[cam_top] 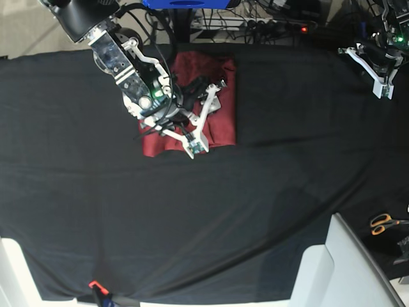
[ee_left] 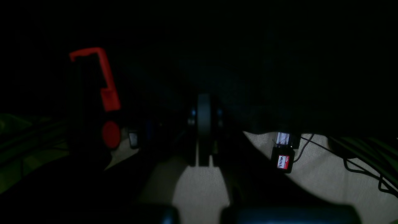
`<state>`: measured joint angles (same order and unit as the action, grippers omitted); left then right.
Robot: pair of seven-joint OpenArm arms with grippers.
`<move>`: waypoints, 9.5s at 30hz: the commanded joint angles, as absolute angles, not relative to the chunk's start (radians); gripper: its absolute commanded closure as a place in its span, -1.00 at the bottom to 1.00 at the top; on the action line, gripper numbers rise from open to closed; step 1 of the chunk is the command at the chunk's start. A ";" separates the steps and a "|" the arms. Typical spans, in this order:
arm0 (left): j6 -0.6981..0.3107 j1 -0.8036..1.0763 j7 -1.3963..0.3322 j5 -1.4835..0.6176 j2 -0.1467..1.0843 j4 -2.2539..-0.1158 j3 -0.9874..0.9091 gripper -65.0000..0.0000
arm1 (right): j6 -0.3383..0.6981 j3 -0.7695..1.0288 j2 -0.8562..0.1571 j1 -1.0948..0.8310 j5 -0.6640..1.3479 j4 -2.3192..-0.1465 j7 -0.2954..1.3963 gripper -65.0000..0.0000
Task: Fold the T-shirt properly
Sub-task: 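Press and tuck the folded shirt flat with the right gripper, then grasp the folded shirt edge with the right gripper and lift it, then lay the lifted edge back and smooth it with the right gripper, then move the right gripper away and bring the left gripper to the shirt, then grasp the shirt's folded side with the left gripper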
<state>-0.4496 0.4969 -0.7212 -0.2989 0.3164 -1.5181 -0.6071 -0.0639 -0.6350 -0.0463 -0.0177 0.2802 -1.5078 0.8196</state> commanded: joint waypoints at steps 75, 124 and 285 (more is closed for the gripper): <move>-0.449 0.478 -0.708 -0.302 0.334 -1.469 -0.615 1.00 | -0.062 -0.690 -0.027 0.019 0.282 -1.693 0.811 -0.05; -0.449 0.464 -0.708 -0.302 0.334 -1.469 -0.615 1.00 | -0.062 -0.674 0.015 0.251 0.282 -1.351 0.700 0.96; -0.698 0.134 -0.702 -0.684 0.031 -1.109 -0.147 0.60 | 0.651 0.529 -0.171 -0.363 0.596 -1.455 0.581 0.97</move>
